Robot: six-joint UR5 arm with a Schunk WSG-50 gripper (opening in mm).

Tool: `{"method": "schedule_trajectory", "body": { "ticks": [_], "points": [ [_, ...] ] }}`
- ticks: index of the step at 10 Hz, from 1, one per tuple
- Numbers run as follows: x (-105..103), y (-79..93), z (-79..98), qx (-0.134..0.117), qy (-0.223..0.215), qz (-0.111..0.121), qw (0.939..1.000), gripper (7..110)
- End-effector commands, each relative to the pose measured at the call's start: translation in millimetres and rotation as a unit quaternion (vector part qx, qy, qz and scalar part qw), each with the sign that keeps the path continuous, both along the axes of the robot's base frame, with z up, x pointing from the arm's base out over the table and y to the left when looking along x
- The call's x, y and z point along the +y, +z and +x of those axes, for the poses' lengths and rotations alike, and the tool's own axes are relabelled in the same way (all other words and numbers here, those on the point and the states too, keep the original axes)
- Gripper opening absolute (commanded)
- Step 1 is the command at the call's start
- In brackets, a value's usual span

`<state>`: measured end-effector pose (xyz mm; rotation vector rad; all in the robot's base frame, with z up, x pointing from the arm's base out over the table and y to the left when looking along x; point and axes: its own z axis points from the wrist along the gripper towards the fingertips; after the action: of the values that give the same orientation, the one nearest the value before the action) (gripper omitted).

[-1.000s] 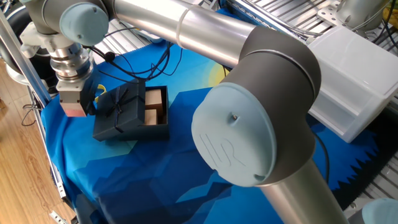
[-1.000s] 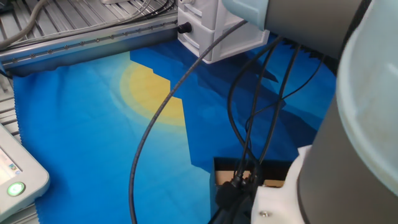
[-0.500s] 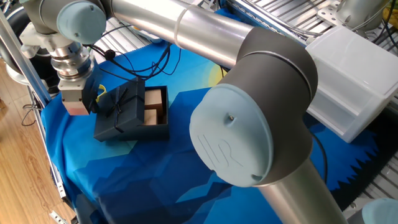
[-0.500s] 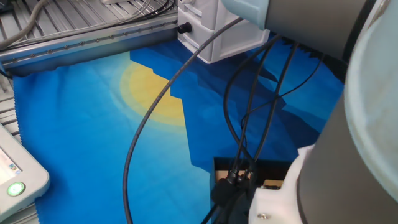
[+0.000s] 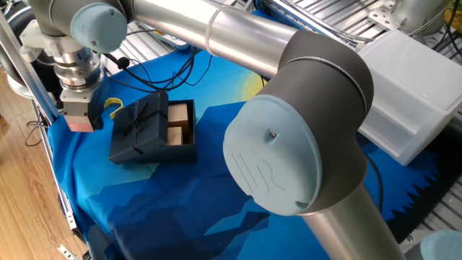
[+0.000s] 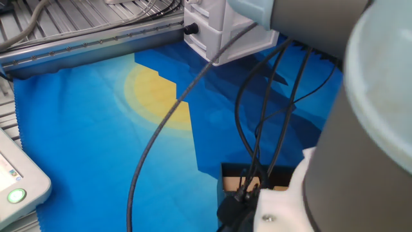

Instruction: Slide the outer casing onto the gift box

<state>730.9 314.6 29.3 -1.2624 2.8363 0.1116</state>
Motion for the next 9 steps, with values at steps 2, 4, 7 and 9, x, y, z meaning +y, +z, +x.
{"method": "schedule_trajectory", "body": {
  "ticks": [2, 4, 7, 9],
  "points": [
    [0.8, -7.2, 3.5, -0.007, 0.008, 0.008, 0.9999, 7],
    [-13.4, -10.2, -8.4, 0.011, 0.01, -0.021, 0.9997, 7],
    [-11.6, -8.3, -8.5, 0.014, 0.007, -0.018, 0.9997, 7],
    [-9.6, -8.2, -7.2, 0.014, -0.028, -0.014, 0.9994, 7]
  ]
}}
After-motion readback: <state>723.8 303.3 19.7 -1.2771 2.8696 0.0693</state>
